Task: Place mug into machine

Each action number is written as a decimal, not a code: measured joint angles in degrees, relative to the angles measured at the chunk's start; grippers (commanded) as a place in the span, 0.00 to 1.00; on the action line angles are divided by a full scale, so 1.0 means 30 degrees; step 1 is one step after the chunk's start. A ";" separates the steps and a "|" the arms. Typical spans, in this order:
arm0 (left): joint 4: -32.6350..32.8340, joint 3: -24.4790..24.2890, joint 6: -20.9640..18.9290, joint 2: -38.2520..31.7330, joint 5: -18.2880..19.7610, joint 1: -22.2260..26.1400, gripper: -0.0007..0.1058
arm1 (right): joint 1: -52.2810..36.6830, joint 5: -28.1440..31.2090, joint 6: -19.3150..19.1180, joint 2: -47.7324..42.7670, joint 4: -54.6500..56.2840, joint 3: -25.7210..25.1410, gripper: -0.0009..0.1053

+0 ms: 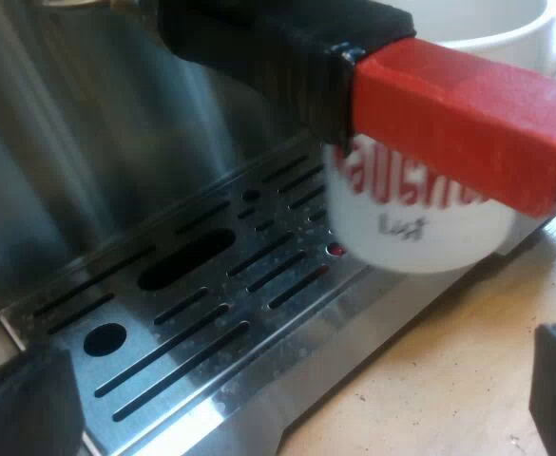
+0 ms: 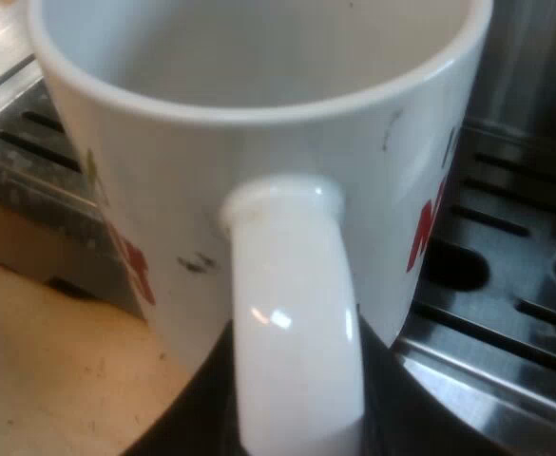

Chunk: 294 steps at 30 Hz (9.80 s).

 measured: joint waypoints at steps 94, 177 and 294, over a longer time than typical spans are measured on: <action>0.0000 0.0000 -0.0042 0.0000 0.0394 0.0000 0.93 | -0.0190 0.0939 0.0296 0.9156 -0.7604 -0.4749 0.52; 1.2350 -0.9565 0.1451 -0.6276 0.0125 0.0000 0.93 | 0.3749 0.5726 -0.0324 0.2299 0.2400 -1.0104 0.01; 2.6569 -1.5152 -0.1008 -1.0636 -0.0352 0.8364 0.93 | -1.7323 -0.6653 -0.2549 -2.5199 2.7721 -0.6068 0.76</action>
